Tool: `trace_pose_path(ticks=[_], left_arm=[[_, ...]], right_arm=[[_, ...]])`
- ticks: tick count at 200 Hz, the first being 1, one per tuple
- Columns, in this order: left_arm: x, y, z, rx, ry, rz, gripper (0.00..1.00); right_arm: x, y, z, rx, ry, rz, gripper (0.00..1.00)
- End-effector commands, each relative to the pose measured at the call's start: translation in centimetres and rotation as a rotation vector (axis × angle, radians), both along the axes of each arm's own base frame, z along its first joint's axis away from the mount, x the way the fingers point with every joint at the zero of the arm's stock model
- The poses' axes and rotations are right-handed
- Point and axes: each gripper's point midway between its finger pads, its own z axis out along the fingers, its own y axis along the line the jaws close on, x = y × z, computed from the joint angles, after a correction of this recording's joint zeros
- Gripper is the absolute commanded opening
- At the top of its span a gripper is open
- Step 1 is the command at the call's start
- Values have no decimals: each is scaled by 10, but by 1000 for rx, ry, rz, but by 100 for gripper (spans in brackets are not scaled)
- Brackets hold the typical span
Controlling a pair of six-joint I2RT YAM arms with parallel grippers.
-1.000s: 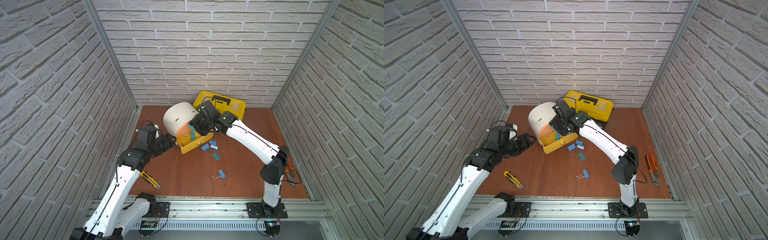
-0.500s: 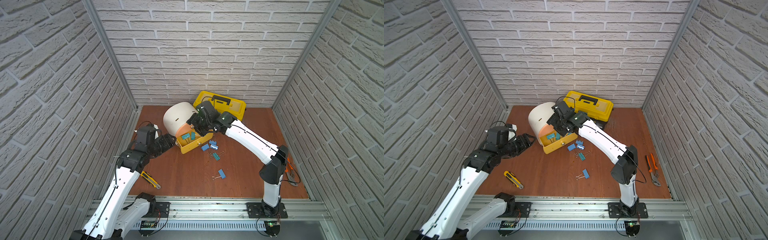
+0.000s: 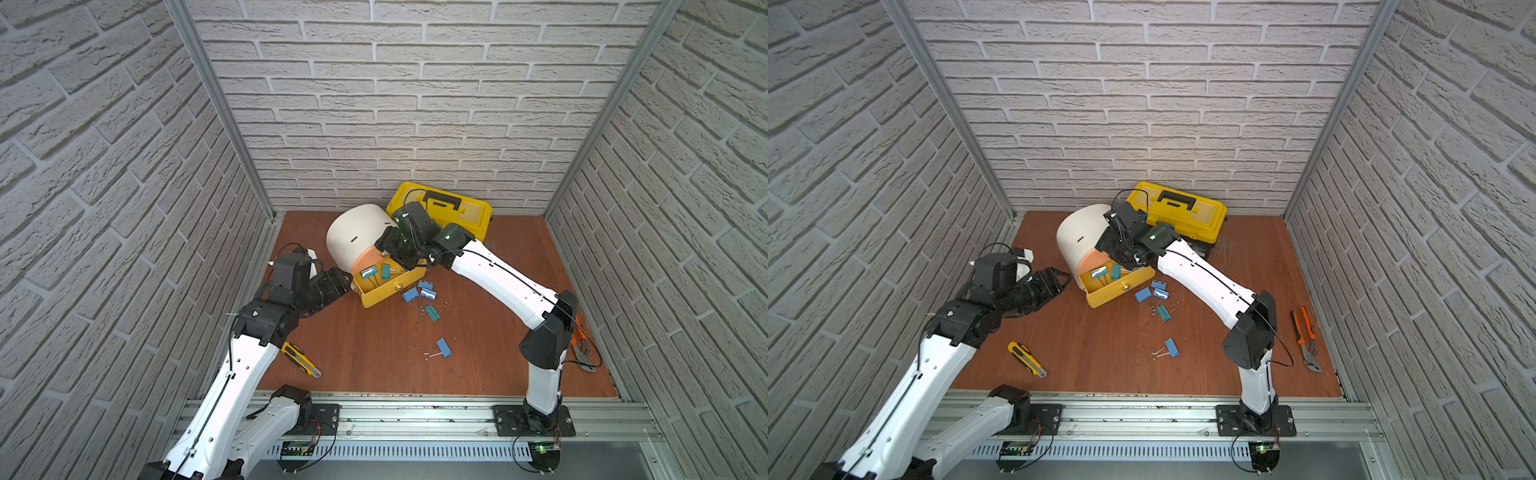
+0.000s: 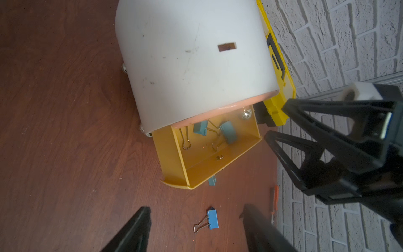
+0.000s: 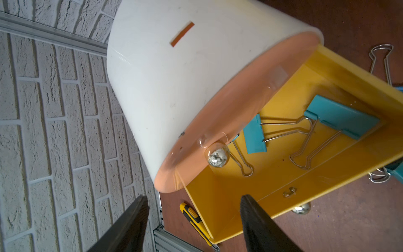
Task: Put the binder clips in the drawer according to color
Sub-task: Place the binder clip in the drawer, then pick up the binder clip at the center of the board.
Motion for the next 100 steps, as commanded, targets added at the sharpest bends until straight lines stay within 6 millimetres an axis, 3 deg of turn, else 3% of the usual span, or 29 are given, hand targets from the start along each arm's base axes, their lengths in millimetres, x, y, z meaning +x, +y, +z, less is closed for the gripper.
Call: trace_pose_path(ticks=[1,52,100], left_arm=[[5,-5,16,9,-59,-4,71],[5,-26,21,35,-84,-50,71],[2,-51,20,57,-98,-105,71]], right_arm=[[-9,-9,32,-6,-93,88,69],[-20,-33,53,-52,-255,134,69],[-35,-73,41,-234,-293,164,68]])
